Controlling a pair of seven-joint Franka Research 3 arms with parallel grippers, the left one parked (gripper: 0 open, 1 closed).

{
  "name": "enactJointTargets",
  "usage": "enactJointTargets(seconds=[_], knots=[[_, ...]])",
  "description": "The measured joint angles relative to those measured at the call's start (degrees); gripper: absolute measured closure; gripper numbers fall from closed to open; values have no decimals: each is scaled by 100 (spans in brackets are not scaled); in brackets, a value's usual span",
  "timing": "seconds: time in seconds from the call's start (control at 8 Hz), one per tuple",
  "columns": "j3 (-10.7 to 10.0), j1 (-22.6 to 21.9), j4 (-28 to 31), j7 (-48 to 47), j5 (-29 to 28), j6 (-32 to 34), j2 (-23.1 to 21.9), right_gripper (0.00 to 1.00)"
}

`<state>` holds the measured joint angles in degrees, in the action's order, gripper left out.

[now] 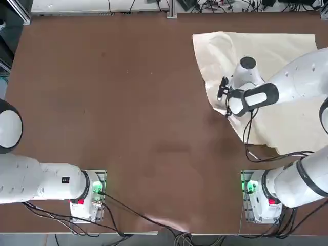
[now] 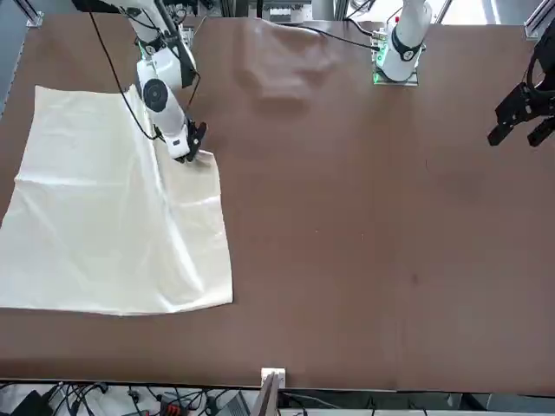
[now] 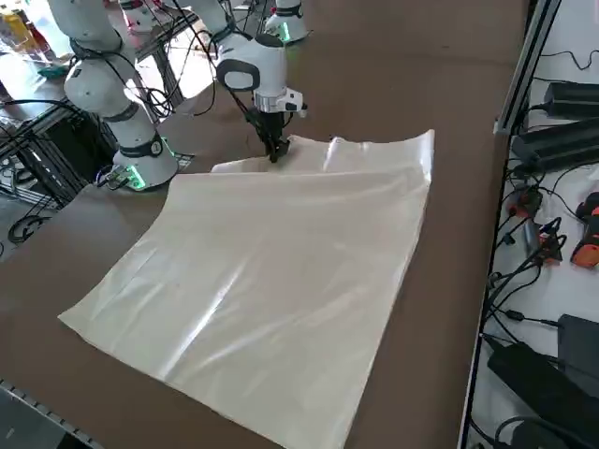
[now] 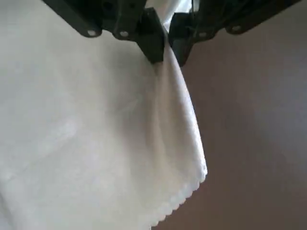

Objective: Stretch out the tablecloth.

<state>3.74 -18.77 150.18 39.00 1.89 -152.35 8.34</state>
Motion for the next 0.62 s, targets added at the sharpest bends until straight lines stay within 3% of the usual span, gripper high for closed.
enactJointTargets(seconds=[0.38, 0.62], knots=[[-93, 765, -350, 13, 36, 115, -138, 91], [-114, 1411, -808, 68, 38, 887, -298, 91]])
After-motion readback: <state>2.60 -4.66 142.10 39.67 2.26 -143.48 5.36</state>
